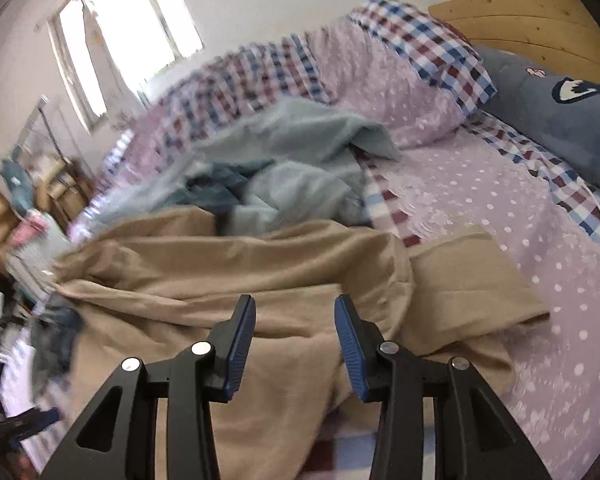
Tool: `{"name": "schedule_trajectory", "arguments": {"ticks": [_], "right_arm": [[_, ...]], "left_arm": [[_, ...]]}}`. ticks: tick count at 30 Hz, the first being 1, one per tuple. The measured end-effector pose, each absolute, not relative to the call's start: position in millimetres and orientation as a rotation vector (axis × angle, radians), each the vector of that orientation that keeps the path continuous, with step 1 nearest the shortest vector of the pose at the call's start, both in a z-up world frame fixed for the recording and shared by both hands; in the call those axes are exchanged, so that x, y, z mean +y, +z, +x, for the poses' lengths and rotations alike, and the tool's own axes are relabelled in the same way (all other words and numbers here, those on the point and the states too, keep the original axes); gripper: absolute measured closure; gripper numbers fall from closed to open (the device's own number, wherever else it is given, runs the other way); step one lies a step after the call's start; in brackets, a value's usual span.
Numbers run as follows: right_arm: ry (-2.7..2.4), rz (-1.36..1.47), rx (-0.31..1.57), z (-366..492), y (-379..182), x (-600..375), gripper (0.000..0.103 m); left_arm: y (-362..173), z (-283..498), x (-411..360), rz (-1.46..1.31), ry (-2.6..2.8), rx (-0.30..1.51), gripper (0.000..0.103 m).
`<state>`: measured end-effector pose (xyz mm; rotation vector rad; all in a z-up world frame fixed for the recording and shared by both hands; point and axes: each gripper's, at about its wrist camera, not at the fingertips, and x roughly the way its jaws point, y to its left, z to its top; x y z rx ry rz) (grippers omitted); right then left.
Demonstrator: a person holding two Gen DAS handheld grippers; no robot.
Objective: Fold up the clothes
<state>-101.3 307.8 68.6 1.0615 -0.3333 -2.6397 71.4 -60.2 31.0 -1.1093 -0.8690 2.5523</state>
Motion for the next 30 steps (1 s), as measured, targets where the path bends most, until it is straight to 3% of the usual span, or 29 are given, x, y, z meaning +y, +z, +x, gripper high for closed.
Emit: {"name": "schedule_trajectory", "arguments": {"ticks": [7,10,11,18,24,30], "right_arm": [[-2.603,1.203,-0.324,-122,35,303,0.060],[-2.595,1.155,-0.238,-114,39,288,0.099],[-2.604,1.125,-0.189,-108,44,282,0.101],[-2.381,0.766,0.071,-8,107,192,0.102],[-1.967,0.633,0.322,106,110,86,0.103],[-1.785,0.611,0.370,160,100,55,0.103]], "left_arm": [[16,56,-52,-1.120,2.484,-0.896,0.033],[7,55,-57,-1.143,2.460,-0.948,0.033],[6,56,-60,-1.140,2.463,-0.966,0.033],[-7,57,-93,-1.094,2.455,-1.196,0.033],[-21,61,-120,-1.022,2.391,-1.435,0.033],[-27,60,-129,-0.985,2.365,-1.510,0.033]]}}
